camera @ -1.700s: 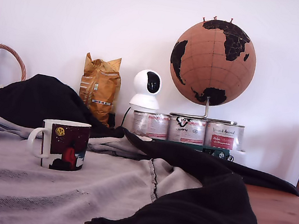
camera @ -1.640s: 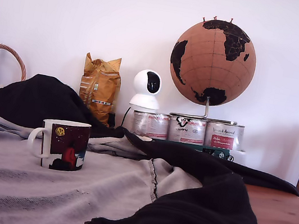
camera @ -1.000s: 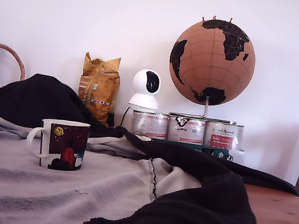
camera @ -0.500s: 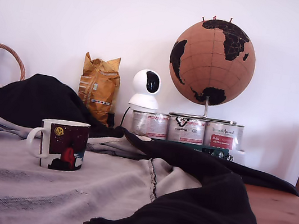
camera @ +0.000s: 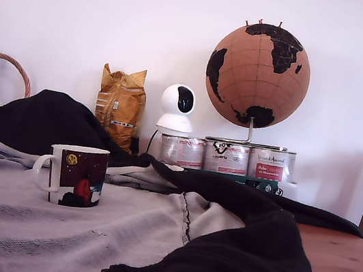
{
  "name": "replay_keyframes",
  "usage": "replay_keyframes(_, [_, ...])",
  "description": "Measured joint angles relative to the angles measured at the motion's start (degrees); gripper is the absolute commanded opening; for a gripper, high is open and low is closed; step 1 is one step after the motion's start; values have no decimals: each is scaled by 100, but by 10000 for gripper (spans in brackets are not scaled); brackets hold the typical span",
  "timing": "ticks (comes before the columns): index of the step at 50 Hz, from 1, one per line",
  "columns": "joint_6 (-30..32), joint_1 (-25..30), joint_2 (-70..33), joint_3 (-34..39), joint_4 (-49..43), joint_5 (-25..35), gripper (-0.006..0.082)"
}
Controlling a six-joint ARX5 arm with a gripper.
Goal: Pick the grey coffee capsule and place it inside the red coffee cup
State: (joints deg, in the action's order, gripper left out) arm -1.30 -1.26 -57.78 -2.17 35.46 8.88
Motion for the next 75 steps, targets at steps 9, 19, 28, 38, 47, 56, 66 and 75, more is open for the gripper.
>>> replay_keyframes(9, [63, 0, -927, -2, 730, -24, 613])
replay_keyframes(19, [240, 0, -1910, -369, 994, -20, 613])
replay_keyframes(28, [372, 0, -2625, -907, 1110, -24, 613])
replay_keyframes(38, [389, 0, -3364, -1250, 1213, 4, 609])
replay_keyframes(47, [389, 0, -3807, -1604, 1213, 13, 449])
replay_keyframes(56, [389, 9, -3840, -1725, 1209, 59, 211])
replay_keyframes(66, [389, 9, -3842, -1725, 1215, 105, 182])
replay_keyframes(75, [-24, 17, -3840, -1725, 1622, 417, 182])
